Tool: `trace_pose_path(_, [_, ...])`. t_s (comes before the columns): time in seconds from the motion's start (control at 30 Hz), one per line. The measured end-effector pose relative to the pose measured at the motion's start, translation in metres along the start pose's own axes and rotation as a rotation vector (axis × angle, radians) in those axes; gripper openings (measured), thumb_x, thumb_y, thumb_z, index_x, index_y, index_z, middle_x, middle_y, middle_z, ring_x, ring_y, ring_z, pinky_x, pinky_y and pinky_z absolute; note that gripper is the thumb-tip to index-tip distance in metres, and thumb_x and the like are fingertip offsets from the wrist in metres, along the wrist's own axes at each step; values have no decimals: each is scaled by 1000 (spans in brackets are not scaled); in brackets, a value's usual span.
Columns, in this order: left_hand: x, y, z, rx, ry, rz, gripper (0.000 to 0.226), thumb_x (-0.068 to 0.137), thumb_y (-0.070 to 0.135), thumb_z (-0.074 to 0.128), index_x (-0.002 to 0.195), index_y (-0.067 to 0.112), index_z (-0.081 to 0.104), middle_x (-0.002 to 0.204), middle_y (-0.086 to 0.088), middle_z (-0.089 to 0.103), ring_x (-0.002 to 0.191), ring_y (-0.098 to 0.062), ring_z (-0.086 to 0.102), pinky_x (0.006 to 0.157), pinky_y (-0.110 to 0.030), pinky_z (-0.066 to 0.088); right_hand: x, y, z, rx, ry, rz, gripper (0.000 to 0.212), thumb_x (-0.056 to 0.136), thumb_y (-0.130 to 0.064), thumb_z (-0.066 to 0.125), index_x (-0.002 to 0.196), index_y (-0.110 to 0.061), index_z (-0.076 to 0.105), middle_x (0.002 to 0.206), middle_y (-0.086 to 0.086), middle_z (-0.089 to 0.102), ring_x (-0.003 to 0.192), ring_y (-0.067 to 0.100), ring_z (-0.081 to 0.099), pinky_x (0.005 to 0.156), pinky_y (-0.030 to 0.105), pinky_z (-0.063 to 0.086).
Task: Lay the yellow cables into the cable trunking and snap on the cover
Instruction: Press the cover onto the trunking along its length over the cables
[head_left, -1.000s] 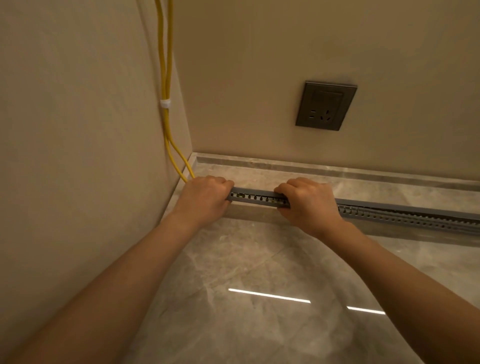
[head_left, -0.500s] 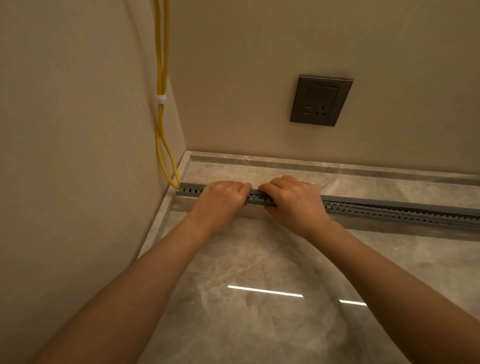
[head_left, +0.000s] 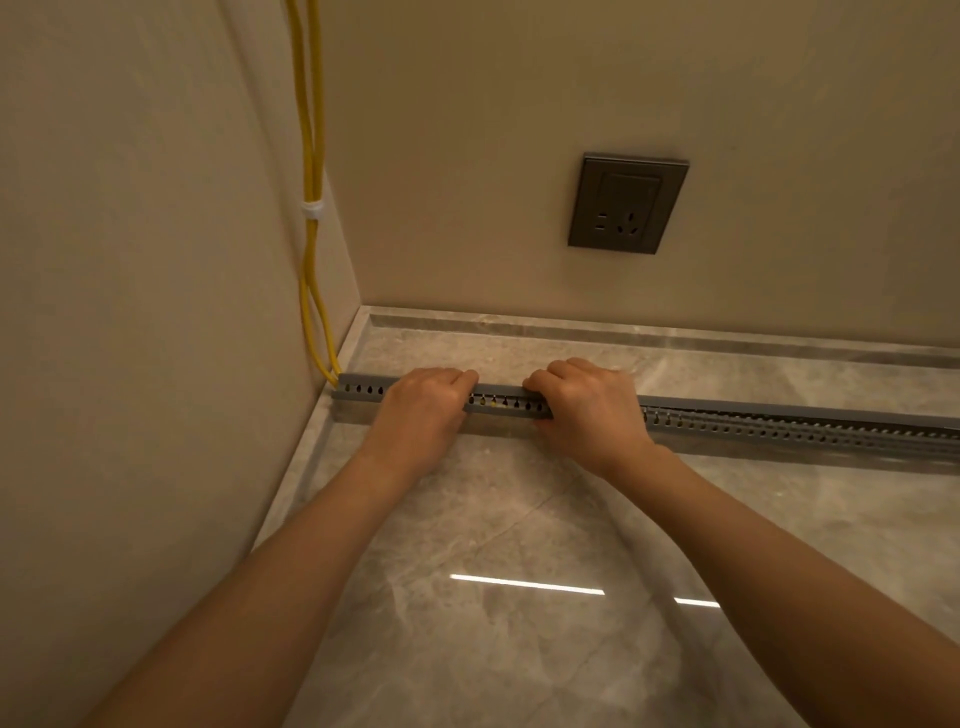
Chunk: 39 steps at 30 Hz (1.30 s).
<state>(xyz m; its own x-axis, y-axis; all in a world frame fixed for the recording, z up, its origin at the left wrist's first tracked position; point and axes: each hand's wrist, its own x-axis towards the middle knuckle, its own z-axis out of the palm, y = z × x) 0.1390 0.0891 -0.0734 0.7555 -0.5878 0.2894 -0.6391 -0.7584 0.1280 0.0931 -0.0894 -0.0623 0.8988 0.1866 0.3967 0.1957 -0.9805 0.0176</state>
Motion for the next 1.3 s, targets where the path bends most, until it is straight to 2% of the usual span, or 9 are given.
trace_pose_path(0.17, [1,9,-3,-15,5,25,34,83,6,58,117,4,59,107,-13,67,97,-32,60,83,-41,47,4,3,0,26,0,-23,10,64,-7,72,73,-10,70,58,7,63,54,29,57,43,26,35])
trace_pose_path(0.37, [6,34,2,-28,38,135,14,79,6,66,92,2,64,86,-13,69,78,-30,63,65,-37,50,3,3,-1,61,-1,-75,12,55,-4,74,64,-10,68,52,6,61,46,28,57,39,26,40])
trace_pose_path(0.47, [7,36,4,9,36,143,13,80,7,66,92,2,64,83,-13,68,75,-29,63,64,-36,49,2,6,0,51,-17,-101,10,62,-7,72,71,-10,69,57,6,63,52,28,58,41,27,40])
trace_pose_path(0.6, [5,32,7,94,8,153,13,79,3,65,91,5,65,79,-9,67,72,-23,62,60,-31,48,0,7,7,34,-89,-123,16,80,-20,63,93,-13,68,80,5,67,76,26,61,52,31,42])
trace_pose_path(0.67, [4,31,10,105,-33,150,16,83,5,61,98,6,62,86,-8,67,78,-22,62,64,-31,47,-4,9,10,51,-106,-126,21,83,-22,60,101,-14,66,89,5,66,83,26,60,57,34,44])
trace_pose_path(0.73, [5,30,12,112,-45,153,19,85,8,59,104,6,61,93,-9,66,85,-23,61,69,-32,47,-9,13,9,51,-97,-112,21,81,-18,61,101,-13,66,89,6,67,82,27,60,57,35,45])
trace_pose_path(0.93, [6,28,12,93,-87,143,27,86,15,62,110,2,60,100,-13,67,91,-27,61,76,-36,49,-26,32,-1,11,-20,3,25,56,-14,80,78,-11,69,66,5,66,60,26,60,45,27,41])
trace_pose_path(1.1, [6,29,15,57,-93,97,28,90,21,57,115,8,56,108,-8,65,99,-25,60,83,-35,46,-23,32,2,44,-17,50,18,58,-14,78,74,-11,71,61,5,66,57,26,59,46,28,42])
trace_pose_path(1.3, [4,30,15,27,-103,62,28,90,19,56,115,9,56,111,-7,65,101,-25,59,84,-35,46,-21,35,2,80,3,10,16,52,-11,79,66,-10,70,52,5,63,47,27,57,42,26,41])
